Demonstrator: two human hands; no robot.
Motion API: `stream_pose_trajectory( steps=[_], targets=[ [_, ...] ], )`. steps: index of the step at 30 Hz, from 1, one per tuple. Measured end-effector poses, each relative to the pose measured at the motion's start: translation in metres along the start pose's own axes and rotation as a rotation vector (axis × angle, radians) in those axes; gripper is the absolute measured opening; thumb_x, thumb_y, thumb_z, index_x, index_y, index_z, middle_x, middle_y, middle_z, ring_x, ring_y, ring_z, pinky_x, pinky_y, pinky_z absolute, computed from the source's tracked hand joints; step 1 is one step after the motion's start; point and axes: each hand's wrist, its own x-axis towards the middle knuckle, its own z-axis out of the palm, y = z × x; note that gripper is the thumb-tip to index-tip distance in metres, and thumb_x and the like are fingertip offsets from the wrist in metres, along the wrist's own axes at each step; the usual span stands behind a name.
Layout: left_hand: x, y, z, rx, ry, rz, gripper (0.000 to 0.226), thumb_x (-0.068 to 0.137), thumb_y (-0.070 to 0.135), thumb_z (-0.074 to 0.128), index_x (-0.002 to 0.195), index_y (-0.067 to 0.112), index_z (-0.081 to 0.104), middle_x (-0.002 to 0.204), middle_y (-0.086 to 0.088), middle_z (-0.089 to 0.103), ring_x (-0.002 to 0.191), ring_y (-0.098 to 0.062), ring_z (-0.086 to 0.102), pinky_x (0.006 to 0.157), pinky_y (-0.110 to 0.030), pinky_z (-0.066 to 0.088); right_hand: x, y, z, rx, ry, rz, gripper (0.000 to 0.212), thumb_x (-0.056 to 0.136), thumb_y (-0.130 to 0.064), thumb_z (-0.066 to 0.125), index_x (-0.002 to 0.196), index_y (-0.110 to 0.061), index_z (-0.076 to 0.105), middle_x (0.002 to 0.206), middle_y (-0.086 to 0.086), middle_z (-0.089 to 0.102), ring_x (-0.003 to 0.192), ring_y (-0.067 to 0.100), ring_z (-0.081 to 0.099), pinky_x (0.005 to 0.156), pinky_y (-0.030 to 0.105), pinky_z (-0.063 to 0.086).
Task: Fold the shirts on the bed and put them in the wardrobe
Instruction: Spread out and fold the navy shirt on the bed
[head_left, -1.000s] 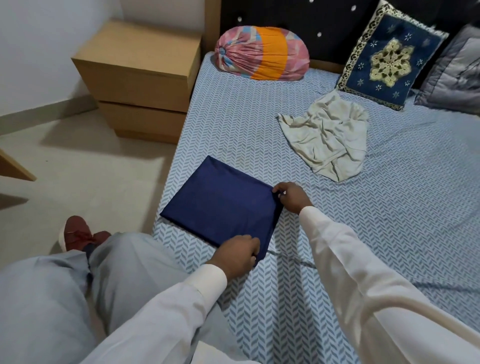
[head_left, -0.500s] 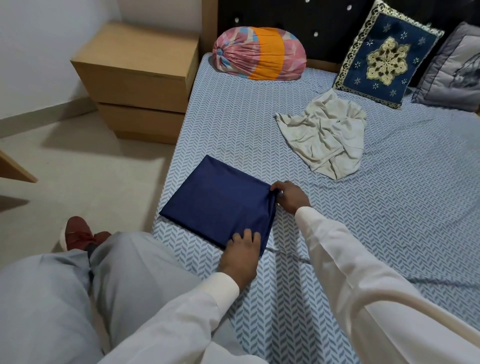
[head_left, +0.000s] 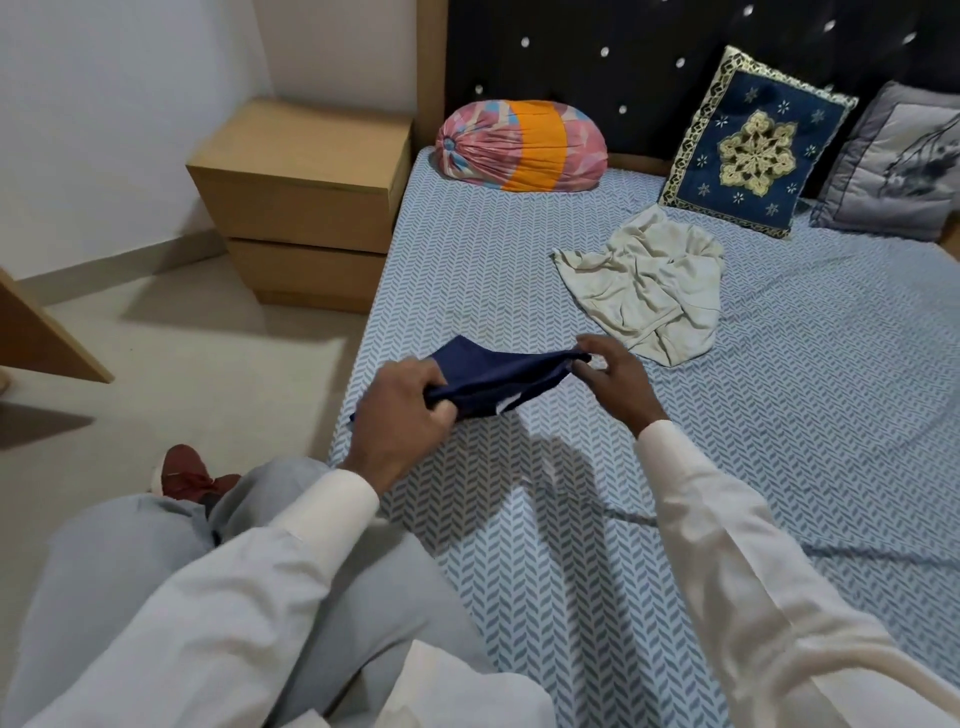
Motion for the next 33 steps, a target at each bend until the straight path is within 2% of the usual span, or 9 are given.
stream_pose_trajectory(
  steps=[3,7,11,18,24,27,30,32,33],
  targets=[
    [0.01,0.005,-0.04,-0.136,0.101,-0.053,0.009,0.068,0.019,0.063,0.068,0.018,0.054,0.067,0.006,0.056,0.065,-0.012,0.05,0.059,-0.029,0.041,-0.019,-0.038,-0.03,0.225,0.008,-0.025,0.013,0.086,-0.02,0.077,0.098,-0.019,0.071,0.123,-0.007,0.068,0.115,0.009,0.062,0.09,0.029,0.052],
    [0.01,0.017,-0.076,-0.359,0.094,-0.1,0.006,0.072,0.014,0.065,0.071,0.012,0.06,0.069,-0.006,0.062,0.057,-0.005,0.045,0.055,-0.024,0.038,-0.054,-0.086,-0.067,0.492,0.074,-0.142,0.01,0.089,-0.003,0.071,0.095,0.002,0.065,0.089,0.007,0.064,0.083,0.015,0.059,0.075,0.026,0.047],
    [0.014,0.023,-0.082,-0.501,0.013,-0.149,0.007,0.068,0.017,0.063,0.072,0.011,0.064,0.066,-0.004,0.06,0.062,-0.009,0.049,0.059,-0.027,0.04,-0.072,-0.102,-0.083,0.579,0.12,-0.195,0.014,0.089,-0.005,0.072,0.086,-0.015,0.063,0.081,0.007,0.059,0.077,0.015,0.053,0.07,0.023,0.046],
    [0.033,-0.003,-0.041,-0.543,-0.213,-0.34,0.008,0.077,0.005,0.066,0.07,0.008,0.062,0.06,0.001,0.054,0.056,-0.009,0.044,0.052,-0.024,0.037,-0.059,-0.061,-0.062,0.57,0.059,0.079,0.017,0.084,-0.023,0.081,0.083,-0.013,0.067,0.081,0.013,0.059,0.077,0.023,0.052,0.07,0.037,0.045],
    [0.08,-0.025,0.015,-0.458,-0.224,-0.426,0.006,0.076,0.011,0.069,0.071,0.014,0.069,0.065,0.004,0.064,0.06,-0.01,0.055,0.057,-0.026,0.046,-0.005,-0.018,-0.019,0.42,0.185,0.312,0.038,0.073,-0.043,0.085,0.083,-0.011,0.066,0.08,0.014,0.067,0.074,0.02,0.062,0.074,0.043,0.053],
    [0.114,-0.042,0.037,-0.461,-0.182,-0.488,0.008,0.071,0.02,0.07,0.079,0.021,0.071,0.077,0.0,0.071,0.072,-0.019,0.065,0.071,-0.032,0.056,0.028,-0.002,-0.001,0.27,0.24,0.389,0.039,0.077,-0.046,0.08,0.096,-0.015,0.064,0.095,0.009,0.07,0.089,0.024,0.068,0.088,0.046,0.056],
    [0.116,-0.069,0.058,-0.353,-0.181,-0.559,0.041,0.065,0.038,0.072,0.102,0.023,0.066,0.1,-0.006,0.073,0.093,-0.028,0.07,0.087,-0.041,0.057,0.03,0.015,0.008,0.163,0.227,0.503,0.058,0.082,-0.043,0.077,0.125,-0.013,0.054,0.122,0.014,0.062,0.111,0.028,0.061,0.097,0.036,0.048],
    [0.092,-0.08,0.069,-0.232,-0.262,-0.629,0.046,0.071,0.04,0.074,0.109,0.016,0.065,0.103,-0.012,0.072,0.094,-0.031,0.069,0.087,-0.041,0.057,0.011,0.038,0.014,0.092,0.137,0.596,0.071,0.082,-0.043,0.076,0.138,-0.009,0.046,0.133,0.017,0.056,0.12,0.031,0.056,0.1,0.037,0.045],
    [0.076,-0.083,0.074,-0.186,-0.339,-0.664,0.043,0.073,0.04,0.075,0.103,0.01,0.066,0.096,-0.016,0.071,0.087,-0.033,0.07,0.082,-0.039,0.057,-0.004,0.049,0.018,0.065,0.07,0.649,0.075,0.081,-0.043,0.077,0.139,-0.009,0.045,0.135,0.018,0.055,0.121,0.032,0.056,0.101,0.039,0.046]
  ],
)
